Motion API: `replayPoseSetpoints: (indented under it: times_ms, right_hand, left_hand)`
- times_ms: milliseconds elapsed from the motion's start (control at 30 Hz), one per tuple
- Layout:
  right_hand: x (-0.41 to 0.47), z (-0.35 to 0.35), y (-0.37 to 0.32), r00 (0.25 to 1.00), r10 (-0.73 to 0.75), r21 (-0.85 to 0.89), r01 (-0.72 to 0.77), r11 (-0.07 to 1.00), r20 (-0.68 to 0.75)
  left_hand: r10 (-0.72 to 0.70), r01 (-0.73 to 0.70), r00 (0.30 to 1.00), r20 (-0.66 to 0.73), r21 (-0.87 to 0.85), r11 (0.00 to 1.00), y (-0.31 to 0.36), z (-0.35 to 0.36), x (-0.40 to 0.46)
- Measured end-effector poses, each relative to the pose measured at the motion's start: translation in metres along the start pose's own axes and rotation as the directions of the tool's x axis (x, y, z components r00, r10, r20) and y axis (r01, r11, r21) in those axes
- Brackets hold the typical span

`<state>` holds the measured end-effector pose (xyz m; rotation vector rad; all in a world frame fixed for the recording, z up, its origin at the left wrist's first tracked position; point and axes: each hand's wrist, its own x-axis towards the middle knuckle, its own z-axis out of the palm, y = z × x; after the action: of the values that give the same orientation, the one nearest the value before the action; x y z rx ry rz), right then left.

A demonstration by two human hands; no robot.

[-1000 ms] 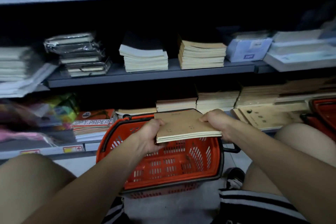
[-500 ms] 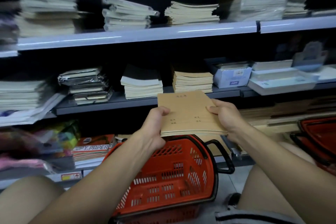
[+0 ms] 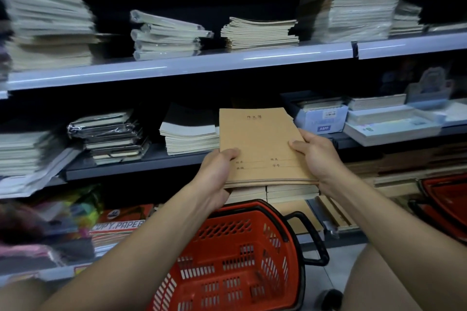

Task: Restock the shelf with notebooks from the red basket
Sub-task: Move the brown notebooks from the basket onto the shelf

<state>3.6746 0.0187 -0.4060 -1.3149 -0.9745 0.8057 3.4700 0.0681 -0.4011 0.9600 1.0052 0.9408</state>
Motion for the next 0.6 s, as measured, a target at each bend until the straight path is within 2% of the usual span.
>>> replayPoseSetpoints:
  times_ms: [167,233,333,467,600]
  right_hand:
    - [0.034,0.001,-0.008,0.976,0.217,0.163,-0.213,0.963,-0.007]
    - [0.049,0.003,-0.010,0.965,0.261,0.191,-0.255,0.948,-0.009]
    - [0.069,0.010,-0.008,0.965,0.261,0.160,-0.254,0.954,-0.021]
    - [0.095,0.018,-0.003,0.977,0.188,0.029,-0.186,0.982,-0.096]
    - [0.128,0.022,0.005,0.984,0.138,-0.044,-0.144,0.989,-0.113]
  left_hand:
    - [0.089,-0.089,0.996,-0.002,0.057,0.994,0.014,0.001,0.032]
    - [0.107,-0.107,0.994,-0.017,0.047,0.993,0.023,0.005,0.044]
    - [0.119,-0.116,0.992,-0.042,0.057,0.992,0.032,0.007,0.067]
    - [0.157,-0.149,0.985,-0.069,0.107,0.983,0.037,0.014,0.102]
    - [0.194,-0.174,0.975,-0.110,0.169,0.970,0.042,0.021,0.135]
